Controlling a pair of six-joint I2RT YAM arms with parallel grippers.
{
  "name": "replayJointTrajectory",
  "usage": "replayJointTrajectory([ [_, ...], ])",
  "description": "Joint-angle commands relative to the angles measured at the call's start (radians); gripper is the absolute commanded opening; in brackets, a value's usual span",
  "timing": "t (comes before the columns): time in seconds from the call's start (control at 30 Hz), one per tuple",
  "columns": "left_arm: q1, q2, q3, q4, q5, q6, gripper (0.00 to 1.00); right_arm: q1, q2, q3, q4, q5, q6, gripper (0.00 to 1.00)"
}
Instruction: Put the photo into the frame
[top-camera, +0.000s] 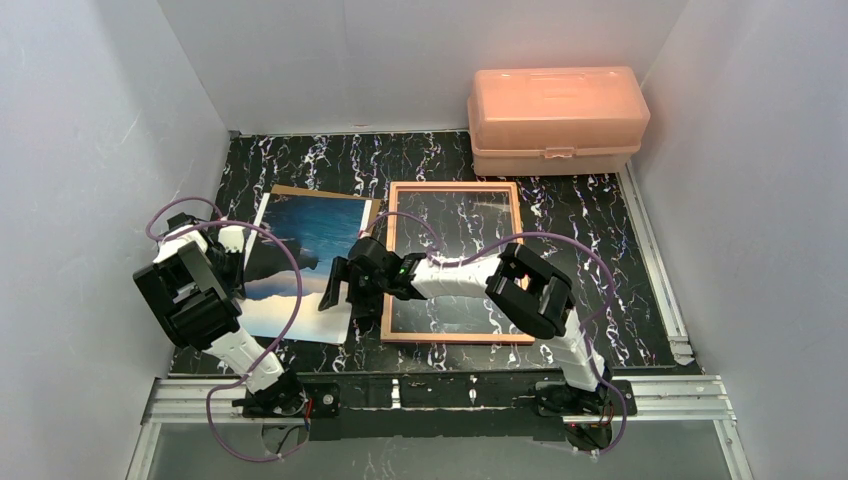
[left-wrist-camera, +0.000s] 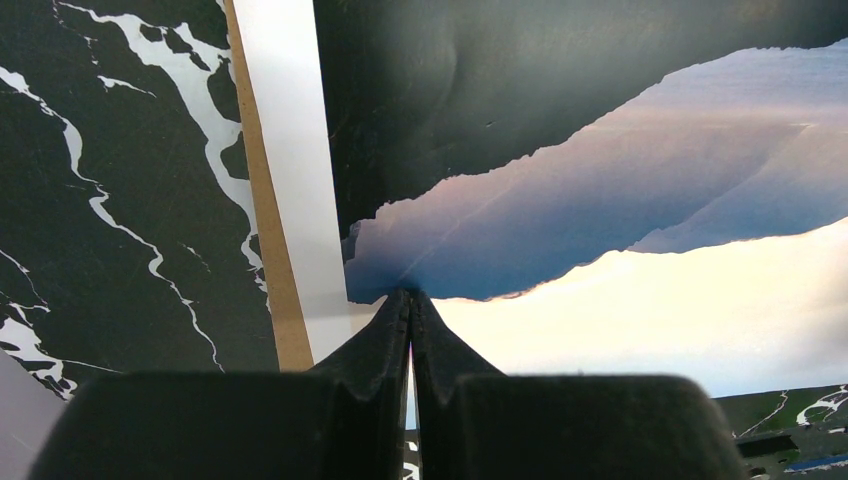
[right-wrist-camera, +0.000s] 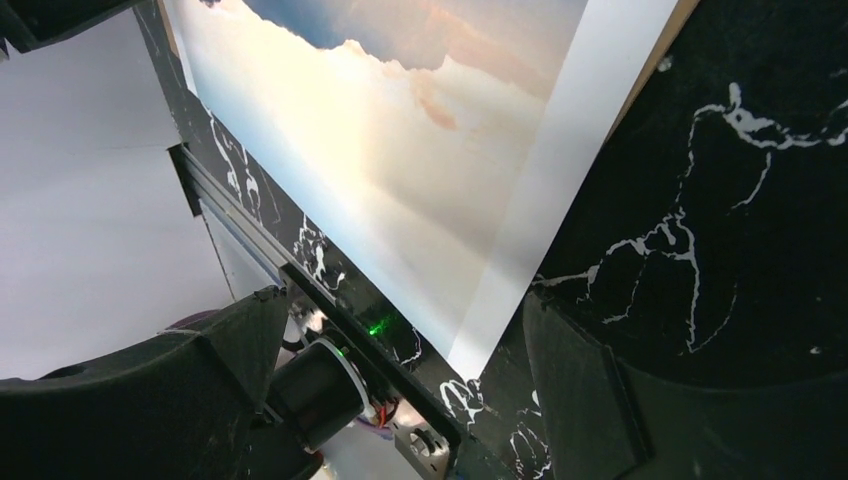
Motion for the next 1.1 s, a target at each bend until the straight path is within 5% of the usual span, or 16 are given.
replayJointTrajectory([
  [0.0, 0.002, 0.024, -0.034, 0.009, 0.026, 0.016, 0.0, 0.002, -0.045, -0.042, 0.04, -0.019, 0.024, 0.95],
  [0.77, 0.002, 0.012, -0.035, 0.005, 0.024, 0.024, 0.0, -0.009, -0.063, -0.083, 0.196, -0.076, 0.067, 0.92],
  [1.07, 0.002, 0.01, -0.033, 0.003, 0.021, 0.028, 0.0, -0.011, -0.07, -0.049, 0.047, -0.03, 0.029, 0.9],
])
